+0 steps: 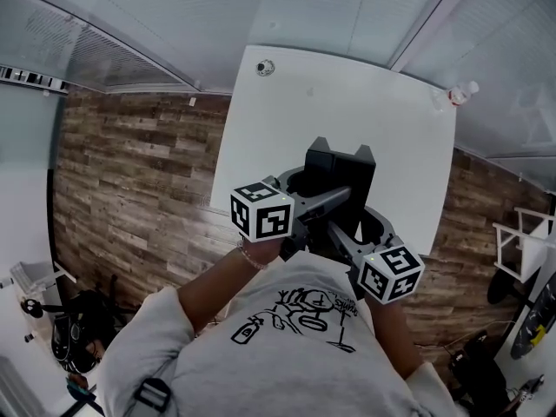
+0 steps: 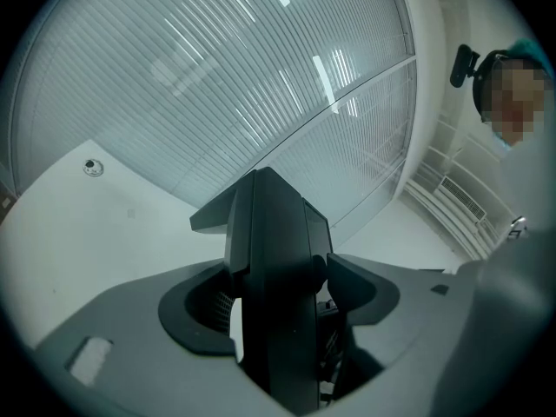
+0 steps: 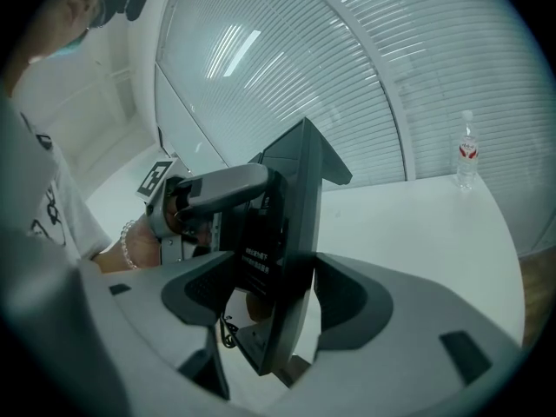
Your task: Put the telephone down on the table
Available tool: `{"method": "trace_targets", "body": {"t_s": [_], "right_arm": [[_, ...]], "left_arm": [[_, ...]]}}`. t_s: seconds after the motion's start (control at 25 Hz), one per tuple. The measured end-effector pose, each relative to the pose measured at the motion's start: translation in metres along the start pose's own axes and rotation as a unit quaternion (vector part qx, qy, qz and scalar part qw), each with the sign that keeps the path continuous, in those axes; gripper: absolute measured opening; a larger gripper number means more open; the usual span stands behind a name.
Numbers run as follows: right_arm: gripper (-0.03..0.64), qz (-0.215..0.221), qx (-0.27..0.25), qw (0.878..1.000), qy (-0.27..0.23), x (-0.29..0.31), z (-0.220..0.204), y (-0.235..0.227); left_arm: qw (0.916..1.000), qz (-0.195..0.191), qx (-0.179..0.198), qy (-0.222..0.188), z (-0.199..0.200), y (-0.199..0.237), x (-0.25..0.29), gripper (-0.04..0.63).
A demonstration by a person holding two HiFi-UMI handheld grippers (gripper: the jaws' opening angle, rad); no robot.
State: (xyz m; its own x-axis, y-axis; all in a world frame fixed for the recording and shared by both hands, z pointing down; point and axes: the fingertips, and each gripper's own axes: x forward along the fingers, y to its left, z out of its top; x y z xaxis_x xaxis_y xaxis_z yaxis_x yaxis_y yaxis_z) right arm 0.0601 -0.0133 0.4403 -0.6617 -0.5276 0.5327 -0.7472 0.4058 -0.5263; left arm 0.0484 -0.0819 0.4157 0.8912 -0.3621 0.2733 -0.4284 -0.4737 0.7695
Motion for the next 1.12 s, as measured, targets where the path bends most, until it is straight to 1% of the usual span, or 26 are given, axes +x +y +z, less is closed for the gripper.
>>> {"method": "trace_targets", "body": {"t_s": [0.68, 1.12], "right_arm": [[0.273, -0.005, 0.020, 1.000, 0.011, 0.028, -0.008, -0.034], [0.273, -0.006, 0.027, 0.999, 0.019, 0.055, -0.012, -0.061]], "left_arm": [[0.9998, 0.004, -0.009, 0.017, -0.005, 0.039, 0.026, 0.325], [0.9997, 0.009, -0.004, 0.022, -0.006, 0.071, 0.045, 0.324]]}}
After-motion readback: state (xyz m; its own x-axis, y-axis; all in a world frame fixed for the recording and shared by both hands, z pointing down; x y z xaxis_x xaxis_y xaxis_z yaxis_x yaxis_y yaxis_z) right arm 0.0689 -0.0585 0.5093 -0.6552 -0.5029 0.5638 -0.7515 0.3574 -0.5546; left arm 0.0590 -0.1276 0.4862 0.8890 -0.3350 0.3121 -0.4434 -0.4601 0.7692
